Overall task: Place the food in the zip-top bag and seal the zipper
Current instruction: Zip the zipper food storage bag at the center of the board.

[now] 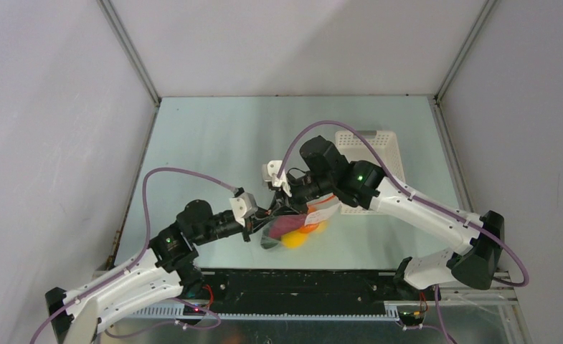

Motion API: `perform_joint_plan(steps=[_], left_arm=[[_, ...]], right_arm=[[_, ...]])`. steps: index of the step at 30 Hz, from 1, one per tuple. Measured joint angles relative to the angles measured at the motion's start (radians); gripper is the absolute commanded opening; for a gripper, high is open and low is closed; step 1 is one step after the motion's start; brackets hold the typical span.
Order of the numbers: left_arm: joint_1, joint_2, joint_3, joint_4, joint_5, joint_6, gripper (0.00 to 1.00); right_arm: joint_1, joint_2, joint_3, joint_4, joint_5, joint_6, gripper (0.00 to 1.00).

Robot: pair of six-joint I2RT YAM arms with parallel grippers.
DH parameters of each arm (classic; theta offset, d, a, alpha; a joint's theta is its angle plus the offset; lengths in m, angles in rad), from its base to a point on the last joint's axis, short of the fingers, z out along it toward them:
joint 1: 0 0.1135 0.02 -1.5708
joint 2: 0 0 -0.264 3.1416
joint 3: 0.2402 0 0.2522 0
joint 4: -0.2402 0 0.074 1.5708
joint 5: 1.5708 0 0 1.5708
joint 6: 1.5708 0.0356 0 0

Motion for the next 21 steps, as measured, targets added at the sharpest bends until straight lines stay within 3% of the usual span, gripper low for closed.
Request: perform_joint_plan(steps=[21], left_arm=[[-0.001, -0.08, -0.065, 0.045, -0.09, -0.02, 0.0]], right_arm=[[-0.006, -0.001, 0.012, -0.047, 0.125, -0.002, 0.0]])
